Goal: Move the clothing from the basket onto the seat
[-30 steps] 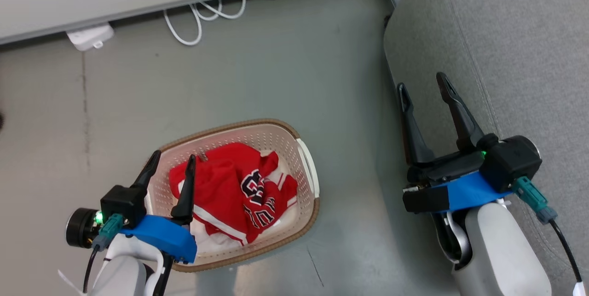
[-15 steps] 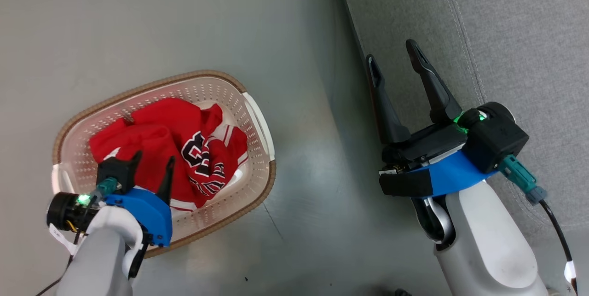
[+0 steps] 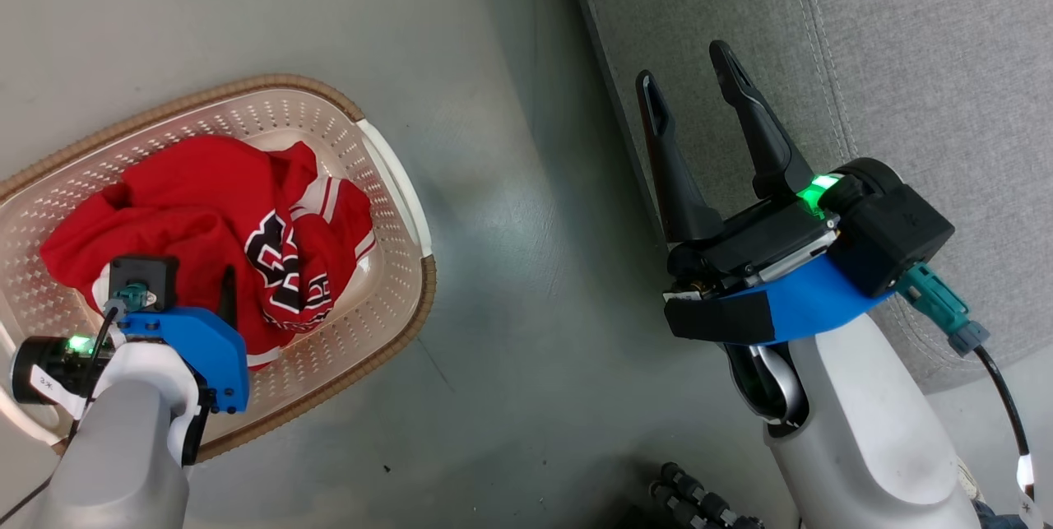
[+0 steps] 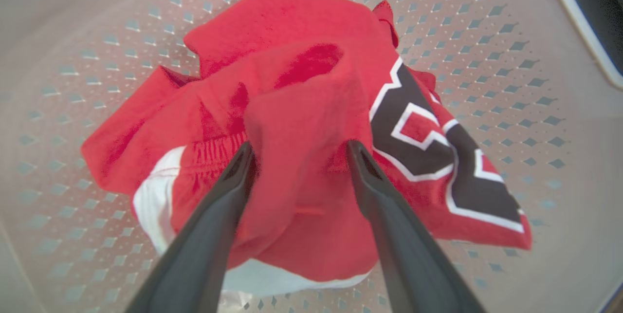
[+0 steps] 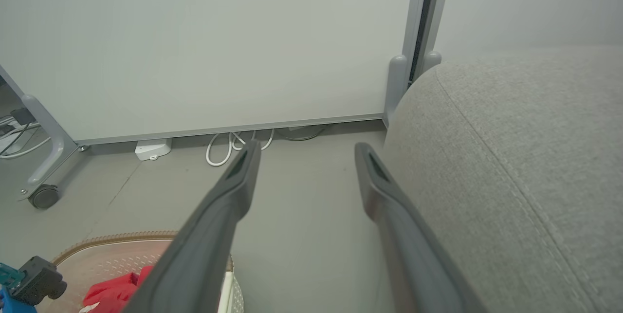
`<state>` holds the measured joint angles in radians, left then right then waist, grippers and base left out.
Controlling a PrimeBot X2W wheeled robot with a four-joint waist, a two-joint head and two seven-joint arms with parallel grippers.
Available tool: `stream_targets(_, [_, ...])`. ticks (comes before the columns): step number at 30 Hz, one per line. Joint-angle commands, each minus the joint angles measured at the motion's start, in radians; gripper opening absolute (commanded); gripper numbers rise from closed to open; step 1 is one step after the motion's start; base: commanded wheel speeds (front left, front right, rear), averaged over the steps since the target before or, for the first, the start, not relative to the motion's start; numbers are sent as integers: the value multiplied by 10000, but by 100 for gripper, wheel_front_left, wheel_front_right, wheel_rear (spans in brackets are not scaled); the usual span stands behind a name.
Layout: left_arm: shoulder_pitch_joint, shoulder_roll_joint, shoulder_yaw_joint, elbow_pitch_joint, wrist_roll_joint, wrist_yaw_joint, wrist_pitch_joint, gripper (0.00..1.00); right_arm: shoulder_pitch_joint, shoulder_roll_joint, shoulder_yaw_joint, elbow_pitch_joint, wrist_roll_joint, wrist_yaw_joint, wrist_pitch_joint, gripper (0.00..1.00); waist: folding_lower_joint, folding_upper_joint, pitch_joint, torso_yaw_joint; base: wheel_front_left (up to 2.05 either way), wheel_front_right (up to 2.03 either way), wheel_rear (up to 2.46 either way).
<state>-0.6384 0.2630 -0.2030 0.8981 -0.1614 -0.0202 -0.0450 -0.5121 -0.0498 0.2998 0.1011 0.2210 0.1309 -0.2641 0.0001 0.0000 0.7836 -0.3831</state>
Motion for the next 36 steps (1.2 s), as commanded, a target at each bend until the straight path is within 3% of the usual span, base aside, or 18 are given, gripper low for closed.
stream_targets(1, [-165,5,25,109,-76,-11,69,100,-169,-10,22,-9,58,-3,-2,100,-1,0,32,-17,0,0,0])
stream_targets(2, [-197,-13,37,185,-117,-26,72,48,-170,-10,18,6,80,-3,-2,100,-1,0,36,-12,0,0,0])
stream_targets(3, [-228,-25,26,233,-123,-33,48,22,-173,-11,19,20,90,-3,-2,100,-1,0,36,-10,0,0,0])
stream_targets(5, [-247,-75,1,356,-195,-62,-12,0,-184,-11,25,43,102,-3,-3,100,-1,0,23,-7,0,0,0])
stream_targets(23, [-613,-669,-218,1426,-546,-225,-674,0,-115,-11,-72,329,-363,-3,-3,100,-1,0,-400,311,0,0,0])
stream_targets(29, [-622,-1135,-257,1826,-790,-438,-1116,0,200,-15,-170,757,-626,-3,-3,100,-1,0,-1460,762,0,0,0])
stream_targets(36, [-570,-1782,-565,2194,-1091,-843,-1545,0,960,-16,-449,1411,-1059,-3,-3,100,-1,0,-3437,1631,0,0,0])
